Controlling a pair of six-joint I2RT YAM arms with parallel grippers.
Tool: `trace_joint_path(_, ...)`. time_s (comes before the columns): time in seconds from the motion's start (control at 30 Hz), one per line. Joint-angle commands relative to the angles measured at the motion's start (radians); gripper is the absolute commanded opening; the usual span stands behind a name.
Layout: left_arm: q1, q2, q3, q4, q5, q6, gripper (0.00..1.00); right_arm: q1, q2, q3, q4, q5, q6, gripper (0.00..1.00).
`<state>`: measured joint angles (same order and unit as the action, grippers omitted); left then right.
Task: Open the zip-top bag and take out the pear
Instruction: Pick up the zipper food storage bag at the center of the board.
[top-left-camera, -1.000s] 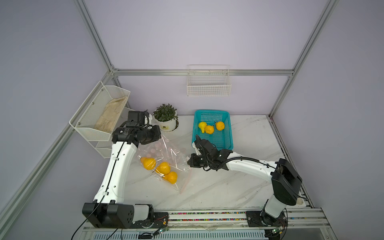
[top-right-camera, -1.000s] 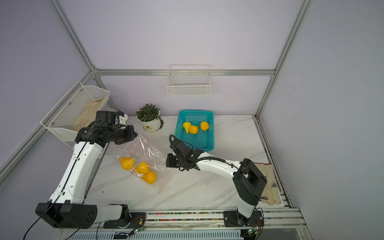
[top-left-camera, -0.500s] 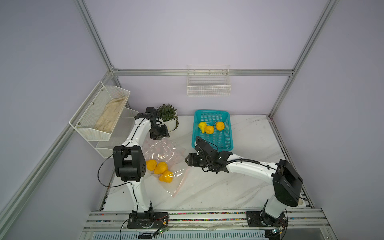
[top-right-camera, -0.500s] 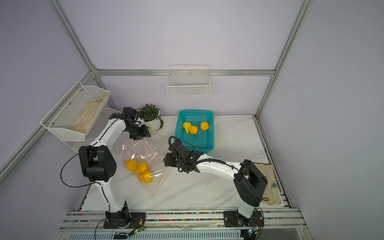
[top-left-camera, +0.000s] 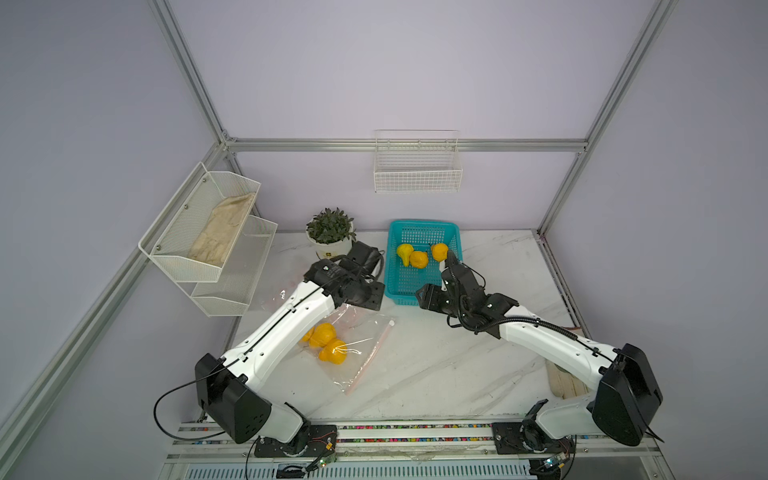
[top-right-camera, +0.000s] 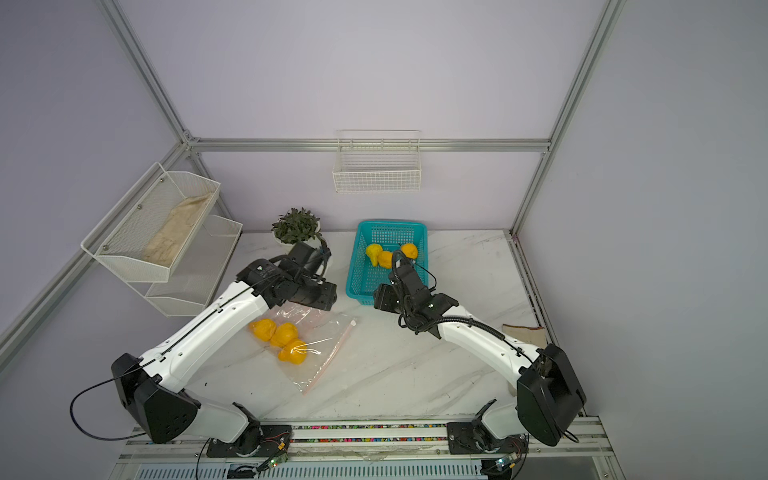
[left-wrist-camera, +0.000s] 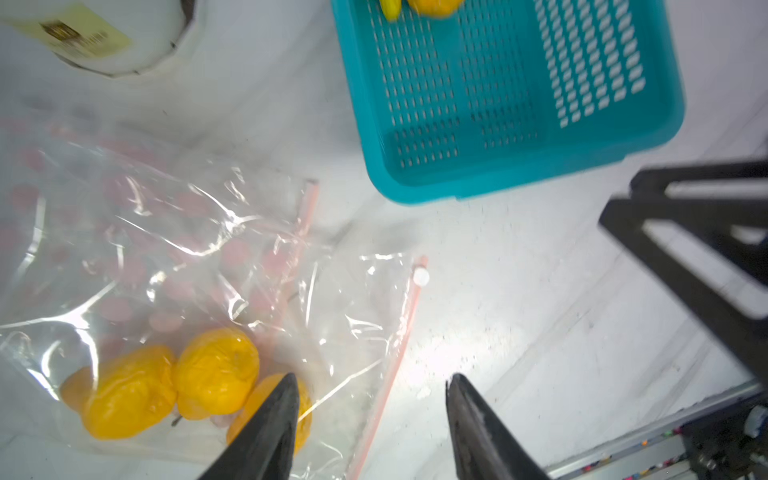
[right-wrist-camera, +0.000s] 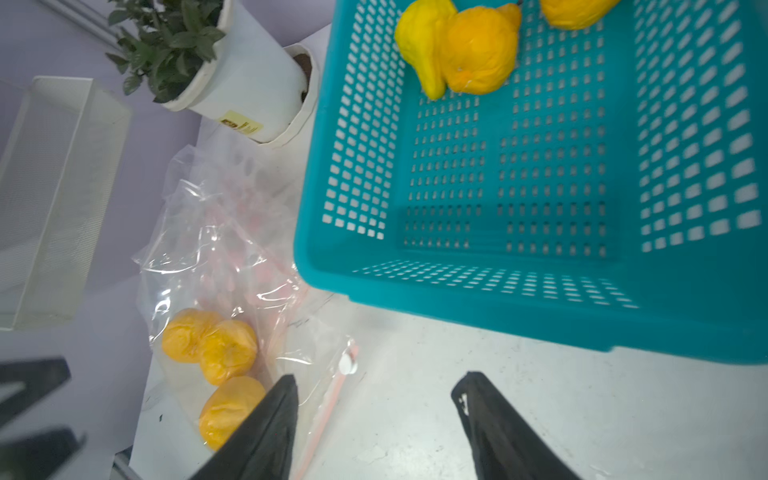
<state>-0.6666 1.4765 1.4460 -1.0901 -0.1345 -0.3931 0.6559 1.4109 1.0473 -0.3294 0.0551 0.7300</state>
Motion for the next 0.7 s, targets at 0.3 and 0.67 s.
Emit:
trace_joint_path(0.3,-0.317,0.345,-0.033,-0.003,-0.35,-0.233,0.62,-0.097,-0.08,-0.038,-0.042,-0.082,-0.061,0.66)
trace_joint_path(0.67,-0.326,0.487,-0.072,-0.007,-0.593,-0.229,0.51,-0.133,-0.104,-0.052,-0.052,-0.097,-0.064,0.66)
